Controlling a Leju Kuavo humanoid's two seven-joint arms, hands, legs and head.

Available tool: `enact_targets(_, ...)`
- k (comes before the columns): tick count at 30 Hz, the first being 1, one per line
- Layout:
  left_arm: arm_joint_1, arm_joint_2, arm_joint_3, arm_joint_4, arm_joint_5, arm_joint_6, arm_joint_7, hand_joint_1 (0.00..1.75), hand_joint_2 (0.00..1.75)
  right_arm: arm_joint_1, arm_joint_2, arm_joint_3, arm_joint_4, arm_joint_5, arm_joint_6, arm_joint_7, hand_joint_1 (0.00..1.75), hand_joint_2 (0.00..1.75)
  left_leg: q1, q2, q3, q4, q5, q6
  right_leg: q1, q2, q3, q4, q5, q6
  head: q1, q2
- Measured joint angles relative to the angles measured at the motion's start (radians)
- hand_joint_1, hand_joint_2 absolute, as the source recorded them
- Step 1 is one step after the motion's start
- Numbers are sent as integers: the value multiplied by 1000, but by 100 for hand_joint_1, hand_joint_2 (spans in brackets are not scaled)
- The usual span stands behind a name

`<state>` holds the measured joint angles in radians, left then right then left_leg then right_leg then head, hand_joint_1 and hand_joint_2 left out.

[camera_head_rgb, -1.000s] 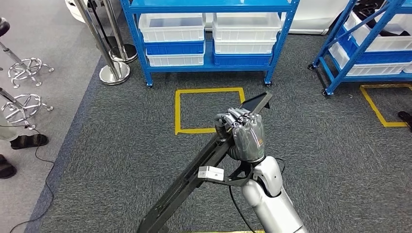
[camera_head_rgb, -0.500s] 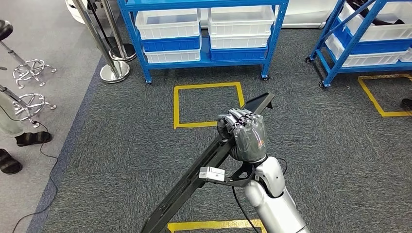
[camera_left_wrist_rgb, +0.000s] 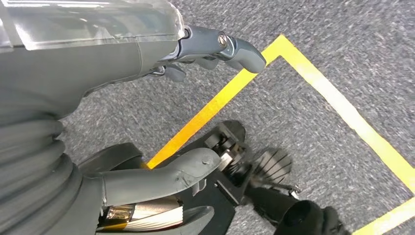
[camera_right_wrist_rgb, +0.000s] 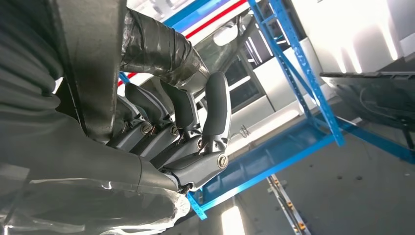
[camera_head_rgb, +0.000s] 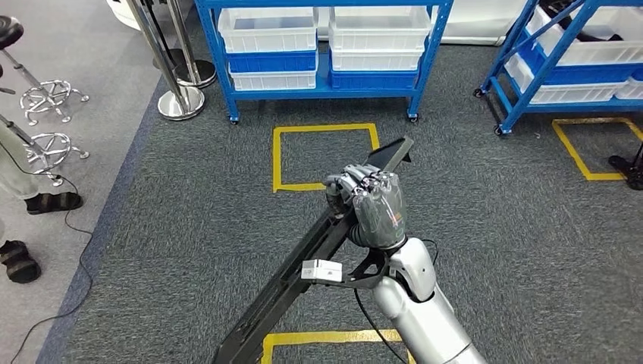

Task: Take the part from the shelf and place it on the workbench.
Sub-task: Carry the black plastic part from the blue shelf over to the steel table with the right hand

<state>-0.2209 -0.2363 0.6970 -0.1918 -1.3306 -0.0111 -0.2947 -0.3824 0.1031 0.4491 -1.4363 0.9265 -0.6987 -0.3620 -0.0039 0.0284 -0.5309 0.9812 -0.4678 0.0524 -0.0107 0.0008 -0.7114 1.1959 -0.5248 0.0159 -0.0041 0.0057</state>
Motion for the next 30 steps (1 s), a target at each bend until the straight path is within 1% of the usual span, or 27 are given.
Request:
enact_targets(1, 0, 1, 0, 0, 1, 2, -1, 0, 175, -3, -4, 9, 4, -5, 0, 2, 175, 175, -1, 6, -6, 3, 2, 2, -1, 0, -23, 59, -25, 2, 0, 0)
enact_targets(2, 0, 3, 0, 0, 2, 4, -2, 0, 175, -5, -8, 17, 9, -8, 0, 4, 175, 175, -2, 12, -11, 7, 2, 2, -3, -1, -34, 94, -34, 5, 0, 0)
enact_targets(3, 0, 4, 0, 0, 5, 5, -4, 0, 175, -7, -11, 24, 14, -11, 1, 6, 175, 175, -2, 19, -16, 13, 2, 2, -4, -3, -28, 94, -25, 7, 0, 0)
enact_targets(4, 0, 5, 0, 0, 9, 6, -5, 0, 175, -11, -13, 31, 19, -12, 1, 8, 175, 175, -2, 26, -21, 20, 1, 0, -6, -8, -3, 56, 0, 8, 0, 0)
enact_targets(5, 0, 6, 0, 0, 14, 6, -7, 0, 175, -16, -15, 37, 23, -13, 2, 9, 175, 175, -2, 34, -24, 28, -2, -3, -7, -21, 32, -7, 27, 8, 0, 0)
enact_targets(7, 0, 6, 0, 0, 20, 4, -11, 0, 175, -29, -16, 48, 29, -16, 2, 11, 175, 175, -7, 49, -32, 43, -10, -12, 0, -57, 86, -111, 56, 0, 0, 0)
enact_targets(8, 0, 6, 0, 0, 21, 3, -12, 0, 175, -35, -17, 52, 32, -19, 2, 13, 175, 175, -10, 56, -34, 48, -12, -17, 4, -66, 95, -133, 56, -6, 0, 0)
enact_targets(9, 1, 7, 0, 0, 21, 2, -13, 0, 175, -39, -18, 55, 34, -22, 2, 14, 175, 175, -12, 65, -35, 50, -14, -21, 8, -65, 93, -136, 55, -13, -1, 0)
enact_targets(10, 1, 7, 0, 0, 22, 0, -14, 0, 175, -41, -19, 56, 35, -25, 2, 16, 175, 175, -12, 74, -35, 51, -15, -25, 7, -52, 91, -137, 58, -20, -1, 0)
enact_targets(11, 1, 6, 0, 0, 22, -1, -15, 0, 175, -43, -20, 57, 36, -26, 2, 17, 175, 175, -10, 71, -36, 55, -20, -30, 6, -42, 89, -140, 61, -25, 0, 0)
enact_targets(13, 1, 6, 1, 0, 22, -2, -17, 0, 175, -49, -21, 59, 36, -27, 2, 17, 175, 175, -4, 34, -53, 98, -55, -43, 1, -22, 86, -145, 69, -38, 0, 0)
enact_targets(14, 2, 6, 0, 0, 23, -3, -18, 0, 175, -52, -21, 62, 37, -27, 2, 17, 175, 175, -1, 8, -74, 147, -87, -47, 0, -11, 84, -146, 73, -42, 0, 0)
enact_targets(15, 3, 6, 0, 0, 23, -3, -18, 0, 175, -54, -21, 63, 37, -28, 2, 17, 175, 175, 1, -8, -102, 211, -121, -50, 0, 1, 81, -146, 76, -45, 0, 0)
enact_targets(16, 5, 6, 0, 0, 23, -3, -17, 0, 175, -55, -21, 65, 38, -28, 2, 17, 175, 175, 3, -15, -130, 276, -147, -51, 0, 14, 77, -145, 78, -46, -1, 0)
enact_targets(17, 6, 6, 1, 0, 23, -3, -17, 0, 175, -55, -23, 65, 39, -29, 2, 17, 175, 175, 4, -18, -150, 320, -157, -51, 0, 27, 75, -144, 81, -45, -1, 0)
enact_targets(18, 7, 6, 1, 0, 24, -3, -16, 0, 175, -55, -24, 65, 40, -30, 3, 17, 175, 175, 5, -19, -154, 328, -147, -50, 1, 41, 73, -144, 83, -44, -1, 0)
enact_targets(19, 6, 6, 1, 0, 26, -3, -15, 0, 175, -55, -26, 65, 40, -30, 3, 17, 175, 175, 6, -23, -139, 298, -120, -48, 0, 55, 72, -143, 85, -42, -1, 0)
enact_targets(20, 5, 6, 1, 0, 28, -2, -14, 0, 175, -55, -27, 65, 40, -31, 3, 17, 175, 175, 8, -33, -109, 237, -82, -45, 0, 69, 72, -142, 87, -40, 0, 0)
enact_targets(21, 5, 6, 1, 0, 29, 0, -13, 0, 175, -56, -27, 65, 40, -32, 3, 17, 175, 175, 10, -58, -77, 169, -52, -42, 0, 82, 71, -142, 89, -36, 0, 0)
enact_targets(22, 4, 6, 1, 0, 31, 2, -12, 0, 175, -58, -28, 65, 40, -34, 3, 18, 175, 175, 11, -83, -52, 110, -32, -40, -1, 94, 69, -141, 92, -32, 0, 0)
enact_targets(23, 3, 6, 1, 0, 32, 4, -12, 0, 175, -60, -28, 65, 40, -36, 3, 19, 175, 175, 12, -102, -36, 74, -23, -39, -2, 106, 64, -141, 97, -25, 0, 0)
enact_targets(24, 3, 6, 1, 0, 33, 5, -11, 0, 175, -61, -28, 65, 40, -38, 4, 19, 175, 175, 11, -112, -31, 59, -24, -37, -4, 118, 59, -144, 102, -17, 0, 0)
enact_targets(25, 2, 6, 1, 0, 33, 6, -10, 0, 175, -62, -29, 66, 40, -39, 4, 20, 175, 175, 10, -103, -30, 53, -21, -34, -6, 131, 55, -147, 108, -8, 0, 0)
enact_targets(26, 0, 6, 1, 0, 33, 6, -10, 0, 175, -62, -31, 66, 40, -41, 4, 20, 175, 175, 10, -90, -29, 49, -14, -28, -8, 132, 51, -149, 111, -2, 0, 0)
enact_targets(27, -2, 5, 1, 0, 33, 7, -10, 0, 175, -63, -34, 66, 40, -41, 4, 20, 175, 175, 11, -77, -28, 42, -7, -20, -6, 114, 46, -141, 104, 3, 0, 0)
enact_targets(28, -4, 4, 1, 0, 33, 8, -10, 0, 175, -64, -36, 66, 40, -41, 5, 20, 175, 175, 11, -63, -28, 35, 0, -13, -3, 86, 34, -117, 86, 6, 1, 0)
enact_targets(30, -4, 4, 1, 0, 35, 12, -10, 0, 175, -66, -38, 66, 40, -41, 6, 20, 175, 175, 8, -34, -33, 29, 6, -4, 0, 25, -12, -14, 20, 10, 2, 0)
